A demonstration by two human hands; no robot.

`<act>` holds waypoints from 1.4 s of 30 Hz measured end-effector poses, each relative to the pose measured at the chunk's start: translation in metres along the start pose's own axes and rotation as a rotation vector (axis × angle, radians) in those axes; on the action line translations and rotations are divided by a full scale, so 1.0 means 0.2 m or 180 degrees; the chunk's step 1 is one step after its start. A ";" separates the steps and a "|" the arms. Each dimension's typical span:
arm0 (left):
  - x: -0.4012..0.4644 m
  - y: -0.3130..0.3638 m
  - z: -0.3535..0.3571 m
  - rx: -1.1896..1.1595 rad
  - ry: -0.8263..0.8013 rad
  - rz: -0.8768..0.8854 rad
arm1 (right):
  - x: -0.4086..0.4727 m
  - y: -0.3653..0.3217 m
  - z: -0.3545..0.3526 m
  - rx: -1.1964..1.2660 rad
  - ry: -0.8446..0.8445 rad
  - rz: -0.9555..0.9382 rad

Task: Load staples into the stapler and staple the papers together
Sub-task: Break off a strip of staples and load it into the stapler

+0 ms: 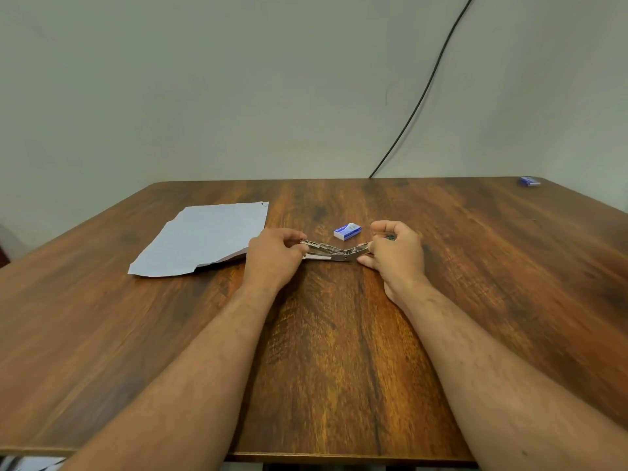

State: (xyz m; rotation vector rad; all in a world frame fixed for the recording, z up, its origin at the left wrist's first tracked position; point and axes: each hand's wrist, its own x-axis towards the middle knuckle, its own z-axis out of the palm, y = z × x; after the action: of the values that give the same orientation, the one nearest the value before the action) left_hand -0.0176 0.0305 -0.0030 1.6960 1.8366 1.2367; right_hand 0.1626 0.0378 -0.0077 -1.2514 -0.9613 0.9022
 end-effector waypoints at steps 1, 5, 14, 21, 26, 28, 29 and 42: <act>0.00 0.00 0.00 0.0003 -0.0064 0.0027 | 0.00 0.00 0.00 -0.0007 -0.0006 0.0000; 0.00 0.00 -0.01 -0.0156 -0.0201 -0.0045 | -0.01 -0.01 0.00 -0.0019 -0.0029 0.0040; 0.02 0.00 0.00 0.0144 -0.0303 -0.0130 | -0.02 -0.02 0.01 -0.0291 0.0083 -0.0102; 0.02 0.00 0.00 0.0178 -0.0422 -0.0139 | -0.02 0.00 0.02 -0.0613 0.0302 -0.0325; 0.01 0.00 0.01 0.0241 -0.0346 -0.0013 | -0.01 0.01 0.02 -0.1194 0.0306 -0.0601; 0.01 0.00 0.01 0.0267 -0.0281 0.0055 | -0.01 0.02 0.02 -0.1352 0.0358 -0.0663; 0.00 0.00 0.01 0.0270 -0.0256 0.0073 | -0.01 0.02 0.02 -0.1476 0.0358 -0.0649; 0.00 0.00 -0.01 -0.0358 -0.0323 -0.0095 | -0.02 0.01 0.03 -0.1934 -0.0216 -0.0969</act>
State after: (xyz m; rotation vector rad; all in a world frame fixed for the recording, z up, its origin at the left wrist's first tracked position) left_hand -0.0195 0.0289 -0.0014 1.6340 1.6951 1.1959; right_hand 0.1549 0.0363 -0.0096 -1.5235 -1.5031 0.4204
